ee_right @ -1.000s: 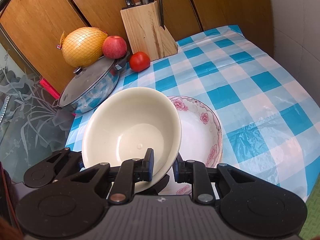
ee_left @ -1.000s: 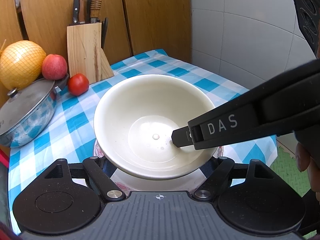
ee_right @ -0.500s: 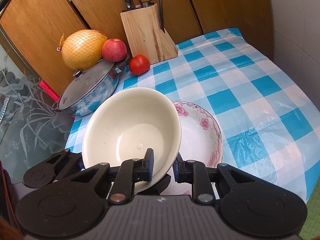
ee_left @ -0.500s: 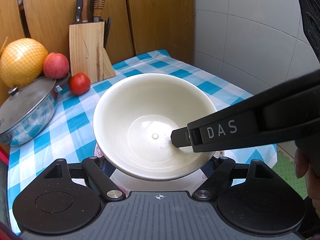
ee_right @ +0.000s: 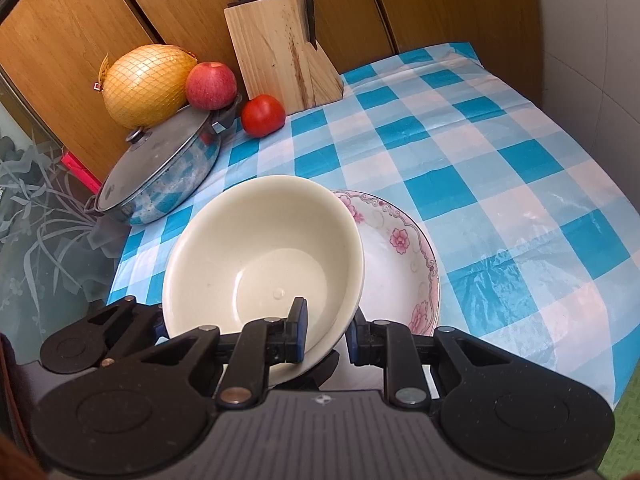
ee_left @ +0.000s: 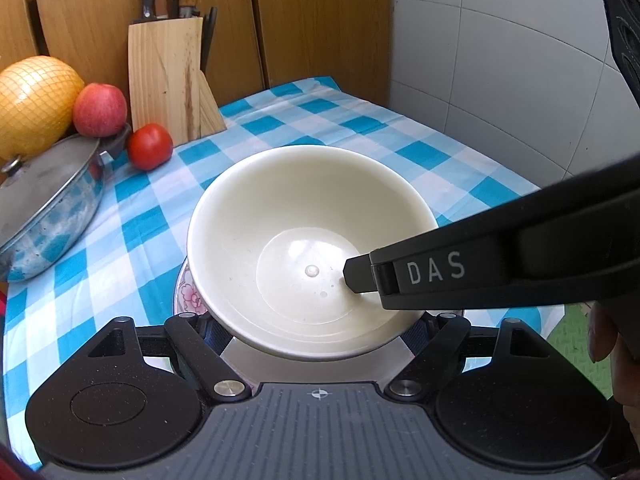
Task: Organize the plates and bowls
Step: 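Lower the bowls onto the floral plate stack and open the right gripper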
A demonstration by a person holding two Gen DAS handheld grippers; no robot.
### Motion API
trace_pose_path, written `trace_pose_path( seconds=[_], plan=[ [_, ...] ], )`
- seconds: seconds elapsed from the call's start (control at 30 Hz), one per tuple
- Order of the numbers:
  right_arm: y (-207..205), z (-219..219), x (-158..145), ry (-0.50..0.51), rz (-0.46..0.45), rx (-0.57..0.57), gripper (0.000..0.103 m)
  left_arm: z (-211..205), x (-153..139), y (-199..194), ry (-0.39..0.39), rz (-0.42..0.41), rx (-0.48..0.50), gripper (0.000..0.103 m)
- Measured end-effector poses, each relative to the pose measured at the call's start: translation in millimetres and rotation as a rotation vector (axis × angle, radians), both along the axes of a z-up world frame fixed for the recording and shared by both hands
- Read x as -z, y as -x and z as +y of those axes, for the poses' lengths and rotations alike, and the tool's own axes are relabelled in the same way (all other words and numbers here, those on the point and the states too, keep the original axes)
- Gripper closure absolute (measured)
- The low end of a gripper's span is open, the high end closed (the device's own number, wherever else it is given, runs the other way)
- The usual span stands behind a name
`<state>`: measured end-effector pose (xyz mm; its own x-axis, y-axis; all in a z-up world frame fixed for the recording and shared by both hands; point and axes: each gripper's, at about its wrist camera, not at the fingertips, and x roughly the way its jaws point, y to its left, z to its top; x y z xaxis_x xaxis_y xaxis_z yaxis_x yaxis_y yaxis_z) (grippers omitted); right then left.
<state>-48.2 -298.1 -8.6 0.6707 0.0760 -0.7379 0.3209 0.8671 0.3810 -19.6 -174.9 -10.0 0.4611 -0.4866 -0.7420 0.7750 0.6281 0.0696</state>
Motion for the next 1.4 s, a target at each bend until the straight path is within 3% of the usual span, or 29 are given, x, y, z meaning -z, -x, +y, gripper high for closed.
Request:
trace_pose_path(
  seconds=[0.43, 0.83, 1.4],
  plan=[
    [-5.4, 2.5, 3.2, 0.019, 0.017, 0.007, 0.083, -0.5, 0.0, -3.5, -0.012, 0.017, -0.006, 0.018],
    [-10.9, 2.6, 9.6, 0.061, 0.040, 0.025, 0.083, 3.8, 9.2, -4.9, -0.075, 0.019, -0.004, 0.015],
    [-6.5, 3.1, 6.2, 0.064, 0.026, 0.042, 0.082, 23.1, -3.7, 0.4, -0.047, 0.000, -0.016, 0.013]
  ],
)
